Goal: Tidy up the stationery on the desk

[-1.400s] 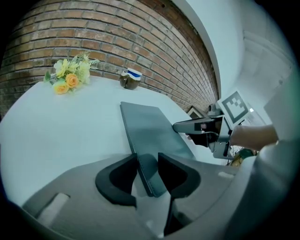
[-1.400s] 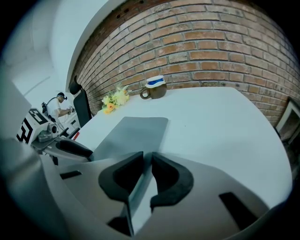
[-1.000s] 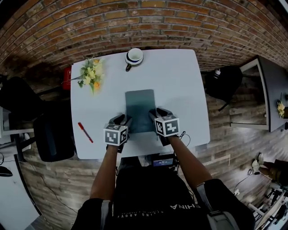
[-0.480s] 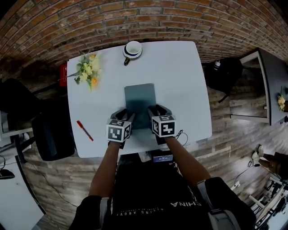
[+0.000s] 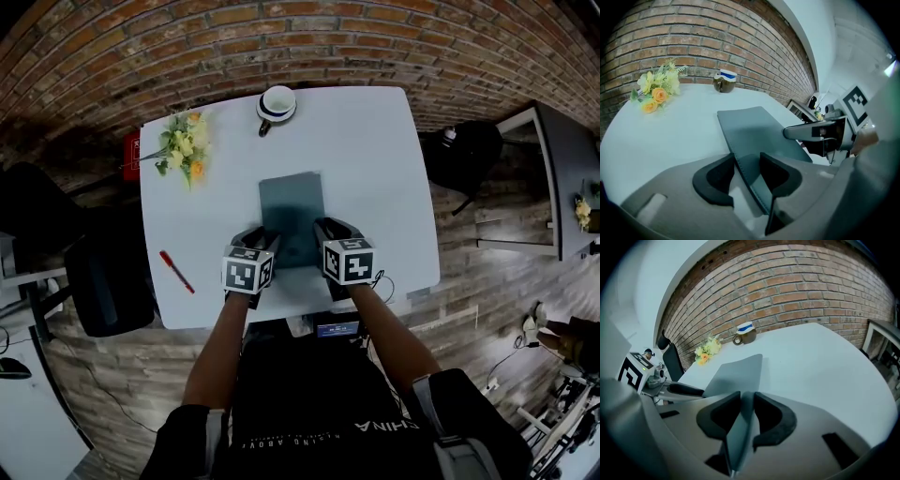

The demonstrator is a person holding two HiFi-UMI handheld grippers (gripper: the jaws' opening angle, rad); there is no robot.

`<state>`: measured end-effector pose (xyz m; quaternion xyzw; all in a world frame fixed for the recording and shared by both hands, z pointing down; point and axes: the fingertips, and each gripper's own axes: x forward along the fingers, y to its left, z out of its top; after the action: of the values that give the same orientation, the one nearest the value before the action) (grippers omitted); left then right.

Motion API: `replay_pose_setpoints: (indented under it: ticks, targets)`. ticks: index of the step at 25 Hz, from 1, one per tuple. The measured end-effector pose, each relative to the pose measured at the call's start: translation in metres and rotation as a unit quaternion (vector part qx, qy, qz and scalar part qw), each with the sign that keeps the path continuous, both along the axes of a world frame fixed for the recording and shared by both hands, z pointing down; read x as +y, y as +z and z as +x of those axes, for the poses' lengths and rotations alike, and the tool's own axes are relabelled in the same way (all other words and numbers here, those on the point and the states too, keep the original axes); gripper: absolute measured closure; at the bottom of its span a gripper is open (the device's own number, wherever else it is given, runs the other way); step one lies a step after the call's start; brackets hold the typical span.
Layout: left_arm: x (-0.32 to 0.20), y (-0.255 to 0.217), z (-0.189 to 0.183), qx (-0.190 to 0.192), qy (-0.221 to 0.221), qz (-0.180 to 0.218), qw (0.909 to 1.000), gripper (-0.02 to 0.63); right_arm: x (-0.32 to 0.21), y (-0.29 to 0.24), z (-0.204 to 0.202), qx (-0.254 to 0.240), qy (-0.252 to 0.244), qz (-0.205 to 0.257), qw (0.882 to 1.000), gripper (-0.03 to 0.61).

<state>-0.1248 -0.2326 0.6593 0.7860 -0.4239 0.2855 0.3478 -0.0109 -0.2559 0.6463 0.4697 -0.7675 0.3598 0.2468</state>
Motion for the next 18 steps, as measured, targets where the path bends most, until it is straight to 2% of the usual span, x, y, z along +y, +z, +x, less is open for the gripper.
replay_pose_setpoints:
  ticks: [12, 18]
  targets:
    - [0.002, -0.006, -0.007, 0.051, -0.007, -0.019, 0.9985, 0.437, 0.006, -0.058, -0.014, -0.020, -0.034, 0.042, 0.998, 0.518]
    - [0.003, -0.022, -0.015, 0.049, -0.003, -0.004, 0.9988, 0.437, 0.009, -0.093, -0.042, -0.023, -0.070, 0.077, 0.994, 0.520]
